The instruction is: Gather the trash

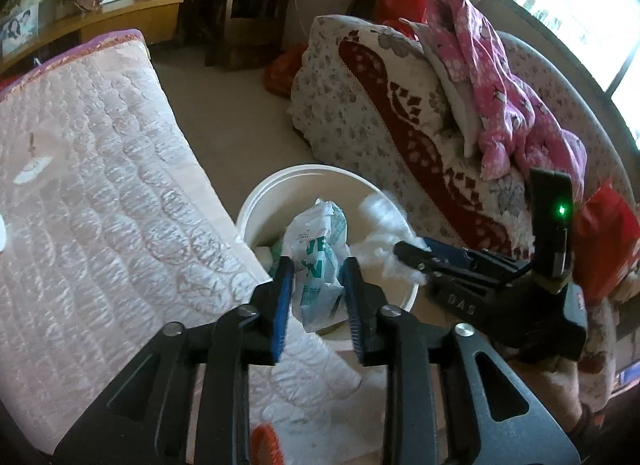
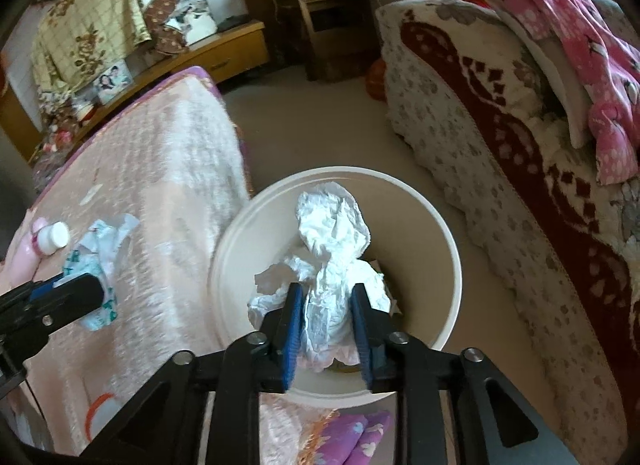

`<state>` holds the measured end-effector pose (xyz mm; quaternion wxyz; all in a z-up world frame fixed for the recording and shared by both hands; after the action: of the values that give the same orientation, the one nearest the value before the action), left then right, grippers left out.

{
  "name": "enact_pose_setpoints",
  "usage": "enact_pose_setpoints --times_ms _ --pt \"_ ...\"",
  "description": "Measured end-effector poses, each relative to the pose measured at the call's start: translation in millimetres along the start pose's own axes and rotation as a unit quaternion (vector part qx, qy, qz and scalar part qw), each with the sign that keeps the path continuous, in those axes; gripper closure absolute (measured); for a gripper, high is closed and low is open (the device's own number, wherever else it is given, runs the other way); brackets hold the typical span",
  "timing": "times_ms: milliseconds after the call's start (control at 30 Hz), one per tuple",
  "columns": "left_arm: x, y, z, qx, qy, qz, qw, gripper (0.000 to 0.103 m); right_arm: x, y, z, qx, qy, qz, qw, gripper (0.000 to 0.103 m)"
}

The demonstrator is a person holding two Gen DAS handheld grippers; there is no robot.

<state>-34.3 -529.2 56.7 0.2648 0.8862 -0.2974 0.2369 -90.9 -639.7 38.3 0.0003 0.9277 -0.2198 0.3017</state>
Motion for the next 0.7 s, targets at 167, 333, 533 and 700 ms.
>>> enact_pose_setpoints --times_ms 167,333,533,700 --pt "1 -1 5 -0.012 0.011 0.004 0.9999 0.047 -2 5 2 0.001 0.001 0.007 1.000 0.054" --pt "-2 -9 -8 0.014 0.028 0.004 0.9995 0.044 -8 4 -9 0.007 0.002 0.013 1.000 0.054" --pt "-13 -14 -39 0.061 0.055 0.019 0.9964 0.044 -17 -13 -41 0.019 0.031 0.012 0.999 0.047" --pt "-30 -14 -67 0.091 0.077 0.030 0.9923 0.044 -25 -37 -70 0.021 0.066 0.001 0.998 0.039"
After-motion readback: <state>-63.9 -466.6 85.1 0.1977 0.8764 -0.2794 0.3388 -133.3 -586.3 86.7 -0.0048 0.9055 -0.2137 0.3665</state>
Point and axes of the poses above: each gripper's, at about its wrist camera, not at the fingertips, and z roughly the way its jaws point, y to its right, x to its top, the point moved 2 cm from there along z, roughly the way its jaws point, and after that the axes turned 2 degrees about y, right-handed, at the moved point
